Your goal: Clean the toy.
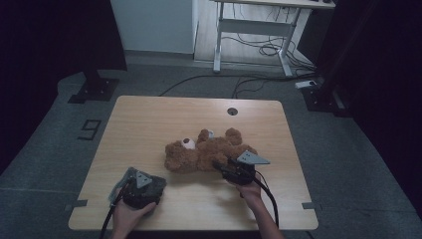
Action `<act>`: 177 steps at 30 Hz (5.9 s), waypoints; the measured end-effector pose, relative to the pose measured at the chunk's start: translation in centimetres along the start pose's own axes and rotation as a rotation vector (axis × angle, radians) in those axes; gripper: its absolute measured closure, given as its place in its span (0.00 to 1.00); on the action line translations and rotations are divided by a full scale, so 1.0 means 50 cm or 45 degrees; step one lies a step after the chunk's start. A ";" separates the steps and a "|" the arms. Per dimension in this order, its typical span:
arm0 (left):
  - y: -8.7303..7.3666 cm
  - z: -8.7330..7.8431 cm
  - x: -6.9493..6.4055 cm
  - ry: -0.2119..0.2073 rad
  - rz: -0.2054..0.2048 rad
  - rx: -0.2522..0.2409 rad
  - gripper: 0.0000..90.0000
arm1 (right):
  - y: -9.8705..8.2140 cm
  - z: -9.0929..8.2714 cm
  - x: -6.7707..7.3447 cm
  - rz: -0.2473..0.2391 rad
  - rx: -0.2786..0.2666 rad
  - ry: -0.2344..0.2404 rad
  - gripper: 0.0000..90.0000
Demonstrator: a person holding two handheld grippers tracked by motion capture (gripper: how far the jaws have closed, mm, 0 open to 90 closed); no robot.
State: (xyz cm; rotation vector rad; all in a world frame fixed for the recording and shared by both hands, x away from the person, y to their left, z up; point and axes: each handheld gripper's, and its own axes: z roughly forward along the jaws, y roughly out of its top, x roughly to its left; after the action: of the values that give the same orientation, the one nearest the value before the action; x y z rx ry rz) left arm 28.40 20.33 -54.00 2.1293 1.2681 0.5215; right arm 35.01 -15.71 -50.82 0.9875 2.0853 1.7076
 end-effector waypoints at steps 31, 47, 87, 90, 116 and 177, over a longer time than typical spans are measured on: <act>0.177 -0.152 -0.049 -0.198 0.040 -0.556 0.80 | 0.001 0.002 0.000 0.035 0.000 0.019 0.72; 0.277 0.054 -0.177 -0.307 0.103 -0.358 0.81 | -0.002 0.002 -0.002 0.065 0.004 0.046 0.73; 0.191 -0.044 -0.065 -0.238 0.008 -0.572 0.83 | -0.018 0.005 0.002 0.081 0.013 0.063 0.74; 0.224 -0.036 -0.108 -0.262 0.067 -0.563 0.83 | -0.018 0.005 0.004 0.081 0.013 0.062 0.74; 0.133 -0.005 0.002 -0.140 -0.011 -0.425 0.84 | -0.027 0.016 0.022 0.038 0.052 0.065 0.75; 0.142 -0.074 0.012 -0.183 -0.075 -0.563 0.83 | -0.029 0.021 0.022 0.077 0.036 0.077 0.74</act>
State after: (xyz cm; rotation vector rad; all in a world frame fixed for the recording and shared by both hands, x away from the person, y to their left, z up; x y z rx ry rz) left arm 31.06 19.35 -46.49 1.7229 1.0214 0.5545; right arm 34.34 -14.28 -52.26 1.0295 2.1437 1.7623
